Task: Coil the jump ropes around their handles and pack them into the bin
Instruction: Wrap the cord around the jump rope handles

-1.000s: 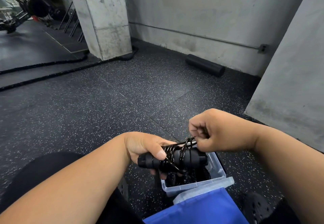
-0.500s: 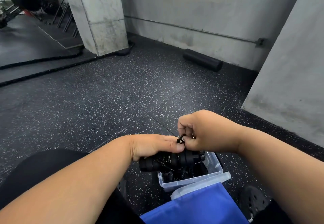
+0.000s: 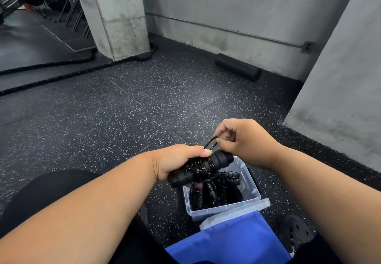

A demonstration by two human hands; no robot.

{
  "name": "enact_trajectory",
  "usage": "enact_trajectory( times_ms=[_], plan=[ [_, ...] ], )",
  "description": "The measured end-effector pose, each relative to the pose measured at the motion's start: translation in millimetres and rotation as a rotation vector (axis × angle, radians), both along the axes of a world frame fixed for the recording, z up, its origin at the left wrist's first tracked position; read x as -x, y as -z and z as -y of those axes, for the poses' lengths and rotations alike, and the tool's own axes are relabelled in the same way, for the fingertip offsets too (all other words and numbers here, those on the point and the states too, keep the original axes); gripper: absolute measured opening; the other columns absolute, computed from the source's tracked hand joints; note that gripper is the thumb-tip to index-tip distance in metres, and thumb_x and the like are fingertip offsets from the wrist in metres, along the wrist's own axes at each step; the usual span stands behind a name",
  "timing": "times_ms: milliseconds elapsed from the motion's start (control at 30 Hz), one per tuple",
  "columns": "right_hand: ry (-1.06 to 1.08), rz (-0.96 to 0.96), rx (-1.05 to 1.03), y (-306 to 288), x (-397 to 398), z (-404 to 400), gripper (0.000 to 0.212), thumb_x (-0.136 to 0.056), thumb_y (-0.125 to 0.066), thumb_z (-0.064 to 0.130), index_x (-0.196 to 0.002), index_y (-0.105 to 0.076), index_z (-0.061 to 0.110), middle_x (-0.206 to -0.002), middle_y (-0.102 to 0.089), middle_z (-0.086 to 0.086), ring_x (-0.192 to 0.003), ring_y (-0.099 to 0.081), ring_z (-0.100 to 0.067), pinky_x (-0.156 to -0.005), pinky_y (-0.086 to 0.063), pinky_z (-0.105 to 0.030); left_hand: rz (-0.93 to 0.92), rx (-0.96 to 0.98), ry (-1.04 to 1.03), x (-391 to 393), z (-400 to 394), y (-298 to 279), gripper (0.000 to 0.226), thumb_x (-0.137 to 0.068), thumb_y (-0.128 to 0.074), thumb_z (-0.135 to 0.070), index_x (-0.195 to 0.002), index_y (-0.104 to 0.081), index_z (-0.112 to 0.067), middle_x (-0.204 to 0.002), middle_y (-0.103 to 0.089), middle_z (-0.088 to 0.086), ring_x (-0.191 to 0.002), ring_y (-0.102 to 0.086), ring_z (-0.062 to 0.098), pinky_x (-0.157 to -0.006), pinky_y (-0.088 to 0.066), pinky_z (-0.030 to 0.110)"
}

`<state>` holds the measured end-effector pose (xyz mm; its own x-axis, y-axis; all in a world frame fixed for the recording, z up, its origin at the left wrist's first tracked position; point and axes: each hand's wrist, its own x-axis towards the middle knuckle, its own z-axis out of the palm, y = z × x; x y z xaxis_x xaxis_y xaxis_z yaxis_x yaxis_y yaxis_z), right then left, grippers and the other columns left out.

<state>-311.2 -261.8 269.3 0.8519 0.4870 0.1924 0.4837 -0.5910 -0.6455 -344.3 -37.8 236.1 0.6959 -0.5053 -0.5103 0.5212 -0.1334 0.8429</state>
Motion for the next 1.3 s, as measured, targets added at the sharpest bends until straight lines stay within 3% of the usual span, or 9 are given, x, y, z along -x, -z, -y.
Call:
enact_trajectory(
  times_ms=[167,267,400,567,667,800,933,1133,1300],
  plan=[
    [0.074,-0.166,-0.010,24.6,-8.1,3.9,0.012,-0.092,-0.071,0.023,-0.100,-0.071,0.033,-0.080,-0.072,0.008,-0.074,-0.066,-0.009,-0.079,-0.058,-0.036,0.168,-0.262,-0.014,-7.1,5.4,11.5,0.044,-0.088,-0.076,-0.056,-0.108,-0.062,-0.020,-0.108,-0.076,0.018,-0.083,-0.075,0.032,-0.073,-0.060,0.039],
    [0.129,-0.341,-0.049,32.9,-9.7,1.0,0.015,-0.093,-0.064,0.024,-0.102,-0.071,0.034,-0.077,-0.067,0.011,-0.069,-0.060,-0.007,-0.076,-0.053,-0.035,0.253,-0.428,0.015,-11.5,7.5,13.2,0.054,-0.087,-0.076,-0.063,-0.117,-0.060,-0.021,-0.099,-0.075,0.007,-0.076,-0.071,0.020,-0.068,-0.057,0.033],
    [0.106,-0.627,-0.097,34.6,-3.0,-4.1,0.027,-0.100,-0.045,0.026,-0.096,-0.070,0.018,-0.086,-0.072,0.002,-0.080,-0.062,-0.018,-0.072,-0.052,-0.040,0.389,-0.593,0.073,-17.7,11.6,10.9,0.053,-0.088,-0.072,-0.067,-0.116,-0.057,-0.025,-0.104,-0.077,0.002,-0.079,-0.071,0.014,-0.073,-0.057,0.032],
    [0.101,-0.901,-0.358,50.7,-11.6,-2.1,0.039,-0.098,-0.043,0.037,-0.109,-0.069,0.011,-0.069,-0.066,-0.001,-0.063,-0.059,-0.023,-0.058,-0.046,-0.031,0.471,-0.647,0.019,-29.5,17.9,13.5,0.057,-0.080,-0.079,-0.069,-0.114,-0.055,-0.030,-0.100,-0.076,-0.005,-0.085,-0.075,0.012,-0.073,-0.060,0.033],
    [0.087,-0.865,-0.393,62.8,-22.9,3.6,0.041,-0.098,-0.051,0.044,-0.117,-0.066,0.011,-0.075,-0.064,-0.003,-0.063,-0.060,-0.021,-0.056,-0.047,-0.029,0.474,-0.653,0.018,-39.8,21.9,19.7,0.064,-0.074,-0.081,-0.071,-0.116,-0.053,-0.032,-0.102,-0.075,-0.007,-0.086,-0.076,0.011,-0.078,-0.063,0.037],
    [0.157,-0.785,-0.343,86.6,-40.2,11.0,0.023,-0.103,-0.062,0.030,-0.106,-0.064,0.007,-0.072,-0.066,-0.006,-0.062,-0.061,-0.024,-0.061,-0.049,-0.037,0.466,-0.615,0.083,-52.5,31.5,33.7,0.073,-0.073,-0.085,-0.068,-0.127,-0.050,-0.035,-0.109,-0.072,-0.011,-0.092,-0.073,0.007,-0.083,-0.061,0.033],
    [0.226,-0.798,-0.273,116.6,-61.1,30.8,0.017,-0.099,-0.069,0.027,-0.099,-0.065,0.010,-0.077,-0.070,-0.009,-0.066,-0.064,-0.027,-0.062,-0.053,-0.037,0.438,-0.624,0.158,-64.7,33.1,48.2,0.100,-0.075,-0.083,-0.069,-0.154,-0.032,-0.035,-0.138,-0.058,-0.009,-0.114,-0.063,0.010,-0.099,-0.052,0.031],
    [0.488,-0.652,0.182,196.6,-83.9,72.3,0.036,-0.084,-0.082,0.045,-0.092,-0.063,0.016,-0.079,-0.073,-0.005,-0.068,-0.073,-0.027,-0.059,-0.057,-0.036,0.406,-0.825,0.344,-87.1,26.4,59.3,0.083,-0.087,-0.067,-0.075,-0.153,-0.043,-0.030,-0.150,-0.057,-0.003,-0.128,-0.058,0.018,-0.112,-0.045,0.038],
    [0.501,-0.619,0.460,246.2,-91.0,85.0,0.032,-0.093,-0.070,0.048,-0.100,-0.057,0.020,-0.097,-0.067,-0.003,-0.089,-0.062,-0.026,-0.071,-0.040,-0.032,0.337,-0.893,0.421,-98.9,25.6,80.2,0.079,-0.085,-0.064,-0.079,-0.149,-0.047,-0.036,-0.147,-0.058,-0.005,-0.126,-0.060,0.018,-0.114,-0.045,0.044]
  ],
)
